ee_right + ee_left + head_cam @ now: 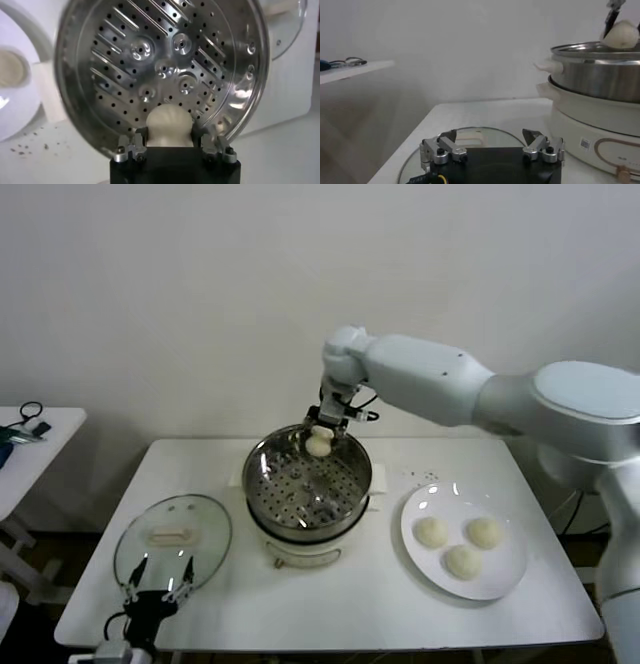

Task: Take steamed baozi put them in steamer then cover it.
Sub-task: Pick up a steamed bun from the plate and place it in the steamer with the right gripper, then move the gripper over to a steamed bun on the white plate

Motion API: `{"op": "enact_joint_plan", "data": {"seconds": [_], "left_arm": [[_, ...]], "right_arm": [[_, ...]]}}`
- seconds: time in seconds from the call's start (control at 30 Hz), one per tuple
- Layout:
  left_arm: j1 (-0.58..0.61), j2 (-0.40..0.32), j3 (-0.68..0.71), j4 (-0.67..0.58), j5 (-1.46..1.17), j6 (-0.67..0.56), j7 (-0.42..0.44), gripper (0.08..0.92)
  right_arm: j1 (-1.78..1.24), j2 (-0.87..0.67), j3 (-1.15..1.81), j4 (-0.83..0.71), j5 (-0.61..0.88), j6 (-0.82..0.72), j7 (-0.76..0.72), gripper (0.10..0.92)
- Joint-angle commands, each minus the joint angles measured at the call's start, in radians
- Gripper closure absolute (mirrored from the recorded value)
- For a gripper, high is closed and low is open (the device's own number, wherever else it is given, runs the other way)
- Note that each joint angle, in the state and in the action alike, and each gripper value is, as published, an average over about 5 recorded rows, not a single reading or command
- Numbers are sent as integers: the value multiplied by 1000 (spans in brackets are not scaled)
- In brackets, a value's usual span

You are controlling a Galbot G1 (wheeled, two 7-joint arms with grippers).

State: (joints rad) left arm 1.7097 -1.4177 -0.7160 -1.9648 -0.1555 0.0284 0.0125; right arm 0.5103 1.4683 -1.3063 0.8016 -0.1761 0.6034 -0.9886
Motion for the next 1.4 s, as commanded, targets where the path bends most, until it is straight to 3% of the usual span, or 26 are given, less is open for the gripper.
{"op": "enact_joint_plan", "data": {"seconds": [0.03, 0.27, 0.53, 0.67, 0.77, 0.9, 1.0, 1.23, 1.4], "left_arm": [[-2, 1, 1, 5, -2, -1, 0, 177], [-11, 3, 1, 10, -5, 0, 0, 177], [-13, 2, 0, 7, -6, 2, -1, 177], [-9, 0, 0, 1, -5, 4, -1, 177], [-7, -3, 1, -5, -3, 6, 0, 177], [-5, -7, 5, -13, 1, 8, 0, 177], [-4, -6, 5, -18, 2, 9, 0, 177], [1, 0, 6, -23, 0, 6, 0, 177], [4, 1, 7, -19, -3, 0, -2, 177]], "right_arm": [[-87, 96, 39, -172, -90, 85, 15, 440], [-105, 107, 43, -205, -86, 96, 7, 428], [-87, 107, 42, -200, -28, 108, 9, 247], [-15, 62, 1, -127, 100, 91, -34, 207], [91, -12, -75, -30, 293, 39, -81, 203], [263, -163, -231, 153, 676, -163, -129, 202], [348, -305, -318, 277, 857, -363, -122, 203], [394, -595, -464, 497, 888, -753, 10, 203], [326, -701, -489, 652, 885, -906, 101, 203]]}}
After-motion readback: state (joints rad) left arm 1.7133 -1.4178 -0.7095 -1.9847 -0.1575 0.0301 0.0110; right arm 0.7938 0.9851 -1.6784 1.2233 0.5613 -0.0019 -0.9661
